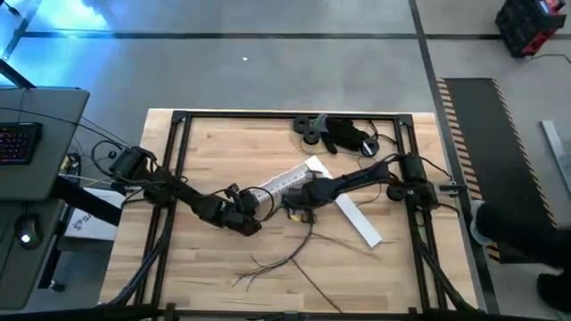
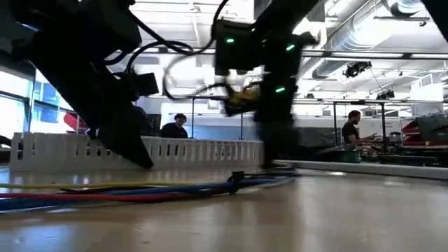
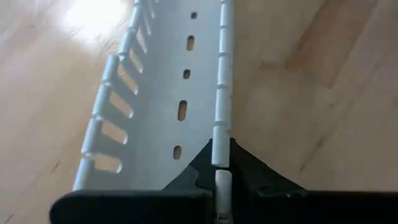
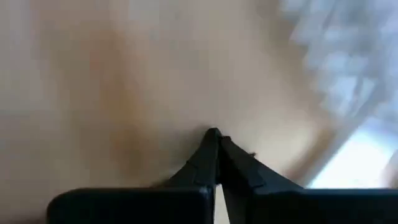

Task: Ziptie cables
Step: Put the zip tied wire cables on the white cable duct

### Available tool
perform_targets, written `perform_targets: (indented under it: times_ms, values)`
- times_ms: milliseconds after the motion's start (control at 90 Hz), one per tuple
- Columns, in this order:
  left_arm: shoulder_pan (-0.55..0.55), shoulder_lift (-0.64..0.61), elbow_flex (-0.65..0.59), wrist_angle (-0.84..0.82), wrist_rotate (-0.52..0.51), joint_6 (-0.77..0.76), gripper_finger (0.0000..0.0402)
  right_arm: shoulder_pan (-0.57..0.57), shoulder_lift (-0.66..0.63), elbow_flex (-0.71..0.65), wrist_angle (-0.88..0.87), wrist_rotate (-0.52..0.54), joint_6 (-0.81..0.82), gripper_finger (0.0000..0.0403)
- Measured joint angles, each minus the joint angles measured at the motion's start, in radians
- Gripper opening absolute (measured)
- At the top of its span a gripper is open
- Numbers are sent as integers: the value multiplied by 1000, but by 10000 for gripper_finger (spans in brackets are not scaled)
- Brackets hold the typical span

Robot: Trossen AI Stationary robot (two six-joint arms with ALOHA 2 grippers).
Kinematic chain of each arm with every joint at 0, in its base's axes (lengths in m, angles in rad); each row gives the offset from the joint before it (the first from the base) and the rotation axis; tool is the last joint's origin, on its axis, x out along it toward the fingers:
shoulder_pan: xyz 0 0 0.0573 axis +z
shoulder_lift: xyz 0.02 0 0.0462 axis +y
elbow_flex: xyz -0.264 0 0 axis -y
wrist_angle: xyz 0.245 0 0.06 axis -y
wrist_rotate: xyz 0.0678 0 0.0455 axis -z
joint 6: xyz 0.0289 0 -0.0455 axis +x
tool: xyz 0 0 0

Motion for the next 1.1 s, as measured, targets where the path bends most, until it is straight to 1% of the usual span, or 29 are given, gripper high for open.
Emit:
perform_targets:
  times_ms: [89, 156, 222, 289, 356, 433, 533, 622, 744, 833, 911, 956, 1033, 1100]
  values:
    - [-4, -4, -1, 35, 18, 66, 0, 78, -2, -1, -96, -109, 153, 0]
    - [-7, -4, -1, 71, 41, 106, 0, 137, -2, -2, -143, -165, 213, 0]
    - [-9, -3, -1, 110, 90, 154, 0, 189, -1, -5, -158, -221, 276, 0]
    - [-9, -3, -1, 143, 129, 210, 4, 227, -1, -7, -138, -254, 347, 0]
    - [-15, -4, -1, 169, 146, 266, 14, 263, -1, -6, -122, -252, 419, 0]
    - [-20, -4, -1, 176, 176, 314, 34, 307, -4, -6, -114, -190, 497, 0]
    - [-21, -23, -1, 175, 203, 342, 69, 355, -29, -11, -117, -89, 602, 0]
    - [-20, -54, -1, 163, 202, 345, 103, 399, -71, -12, -97, -32, 632, 0]
    - [-20, -129, 14, 111, 203, 347, 138, 475, -188, -10, -107, 122, 538, 12]
    - [-25, -190, 36, 63, 238, 343, 153, 537, -275, -10, -107, 219, 479, 31]
    - [-34, -244, 55, 38, 274, 328, 157, 593, -356, -10, -103, 291, 422, 52]
    - [-48, -271, 63, 44, 302, 334, 158, 633, -395, -19, -70, 336, 376, 64]
    - [-95, -301, 71, 64, 353, 396, 155, 697, -454, -58, 23, 411, 322, 84]
    - [-138, -307, 73, 64, 362, 442, 149, 732, -507, -106, 86, 461, 328, 99]
